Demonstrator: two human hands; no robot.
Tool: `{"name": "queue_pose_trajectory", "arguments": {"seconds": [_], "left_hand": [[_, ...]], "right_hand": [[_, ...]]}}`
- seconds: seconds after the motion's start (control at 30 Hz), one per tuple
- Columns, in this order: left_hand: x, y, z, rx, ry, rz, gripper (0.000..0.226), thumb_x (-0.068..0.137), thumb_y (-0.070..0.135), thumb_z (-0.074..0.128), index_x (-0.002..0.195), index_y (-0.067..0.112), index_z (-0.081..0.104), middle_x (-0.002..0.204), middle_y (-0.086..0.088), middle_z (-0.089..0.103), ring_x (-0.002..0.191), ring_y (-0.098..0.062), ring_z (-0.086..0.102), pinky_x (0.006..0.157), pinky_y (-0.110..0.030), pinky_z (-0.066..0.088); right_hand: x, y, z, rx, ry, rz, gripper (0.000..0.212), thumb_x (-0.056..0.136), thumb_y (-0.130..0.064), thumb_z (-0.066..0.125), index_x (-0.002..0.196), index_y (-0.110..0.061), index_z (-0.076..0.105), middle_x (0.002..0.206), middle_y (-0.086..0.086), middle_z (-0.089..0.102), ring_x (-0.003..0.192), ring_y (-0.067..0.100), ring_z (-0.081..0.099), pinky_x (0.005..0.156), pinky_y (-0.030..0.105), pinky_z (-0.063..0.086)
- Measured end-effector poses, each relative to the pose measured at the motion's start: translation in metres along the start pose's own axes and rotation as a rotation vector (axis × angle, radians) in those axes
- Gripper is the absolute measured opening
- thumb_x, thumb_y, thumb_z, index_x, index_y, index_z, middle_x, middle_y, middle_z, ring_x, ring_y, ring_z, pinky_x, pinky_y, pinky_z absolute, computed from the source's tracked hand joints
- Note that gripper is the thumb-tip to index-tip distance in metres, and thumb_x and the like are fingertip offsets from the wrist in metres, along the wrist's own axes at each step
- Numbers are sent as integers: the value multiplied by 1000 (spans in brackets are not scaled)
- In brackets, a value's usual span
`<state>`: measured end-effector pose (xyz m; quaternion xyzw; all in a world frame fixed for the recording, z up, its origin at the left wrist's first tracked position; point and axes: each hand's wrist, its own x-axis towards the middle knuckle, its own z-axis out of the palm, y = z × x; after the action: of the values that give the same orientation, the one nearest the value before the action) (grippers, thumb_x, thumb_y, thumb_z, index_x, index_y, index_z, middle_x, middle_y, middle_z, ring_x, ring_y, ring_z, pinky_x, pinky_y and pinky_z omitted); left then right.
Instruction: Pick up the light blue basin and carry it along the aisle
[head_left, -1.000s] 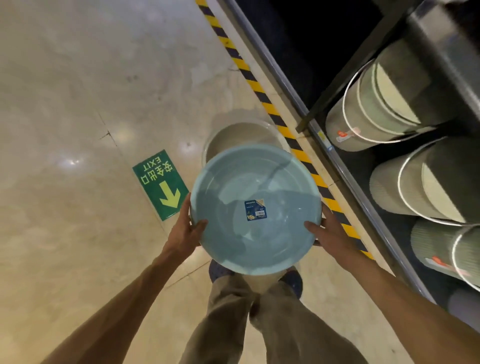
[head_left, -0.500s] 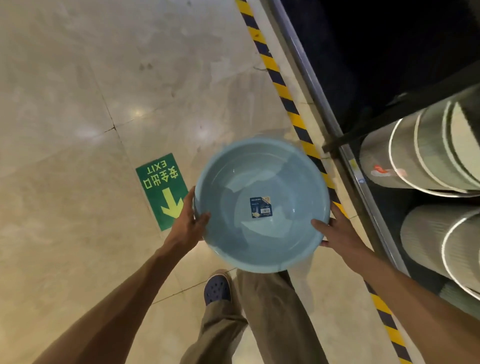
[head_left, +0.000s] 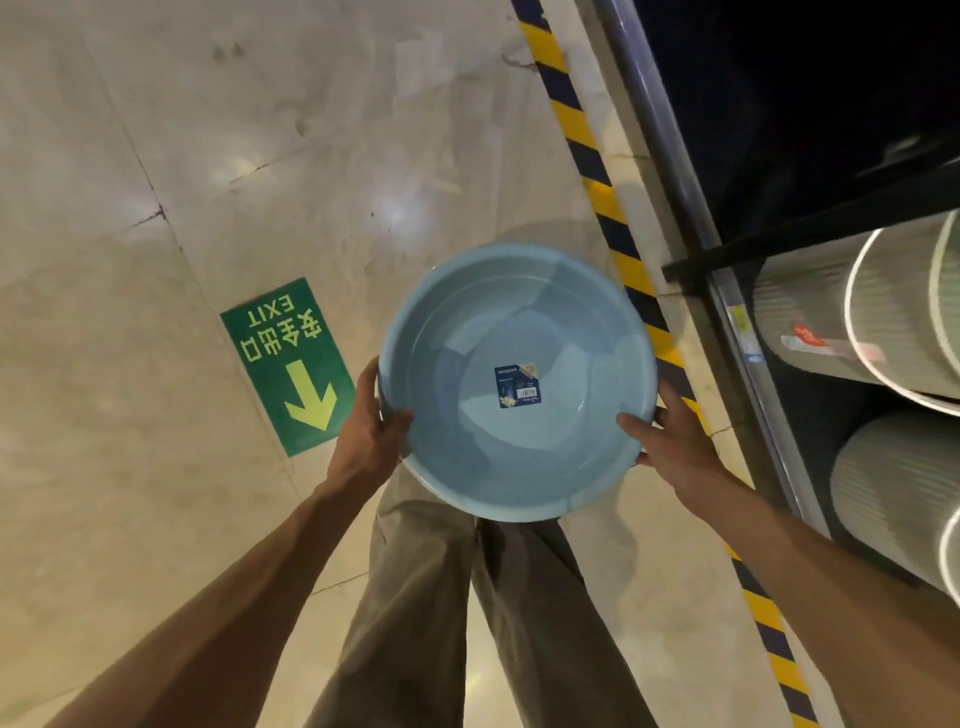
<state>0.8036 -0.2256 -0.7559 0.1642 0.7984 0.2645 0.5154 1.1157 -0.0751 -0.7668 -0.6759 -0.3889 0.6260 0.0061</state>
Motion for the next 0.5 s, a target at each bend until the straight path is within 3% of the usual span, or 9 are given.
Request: {"name": "queue_pose_trajectory", "arguments": {"seconds": [0.03, 0.1, 0.2, 0.33, 0.5], "left_hand": [[2, -4, 0, 22, 17, -15, 71, 98, 19, 64, 156, 37, 26, 139, 1, 55, 120, -31, 61, 90, -55, 60], [3, -11, 0, 57, 5, -19, 73, 100, 18, 64, 157, 40, 24, 136, 6, 56, 116, -26, 63, 84, -48, 62], [3, -12, -7, 59, -50, -24, 76, 99, 24, 66, 157, 44, 22, 144, 3, 55, 122, -27, 61, 89, -54, 60], [10, -5, -18, 90, -85, -35, 71, 100, 28, 64, 156, 47, 26, 147, 4, 55, 131, -30, 57, 97, -63, 52], [19, 2, -14, 158, -68, -49, 72, 100, 12, 63, 158, 35, 29, 136, 13, 54, 131, -32, 57, 101, -59, 50]], "right_hand": [[0, 2, 4, -15, 7, 6, 66, 98, -11, 69, 153, -35, 42, 129, 4, 66, 117, 27, 65, 76, 34, 64], [-3, 9, 9, -39, 31, 10, 69, 95, -23, 73, 153, -41, 41, 133, 1, 65, 120, 26, 64, 90, 48, 62], [-4, 17, 11, -37, 43, 6, 71, 84, -43, 74, 149, -41, 44, 135, -4, 64, 123, 24, 64, 98, 56, 58], [-6, 7, 13, -72, 45, -2, 54, 99, -29, 68, 148, -38, 45, 135, -5, 62, 123, 23, 62, 100, 55, 57], [5, 13, 14, -106, 89, 14, 53, 99, -24, 67, 147, -38, 49, 135, -7, 64, 122, 26, 64, 97, 56, 58]]}}
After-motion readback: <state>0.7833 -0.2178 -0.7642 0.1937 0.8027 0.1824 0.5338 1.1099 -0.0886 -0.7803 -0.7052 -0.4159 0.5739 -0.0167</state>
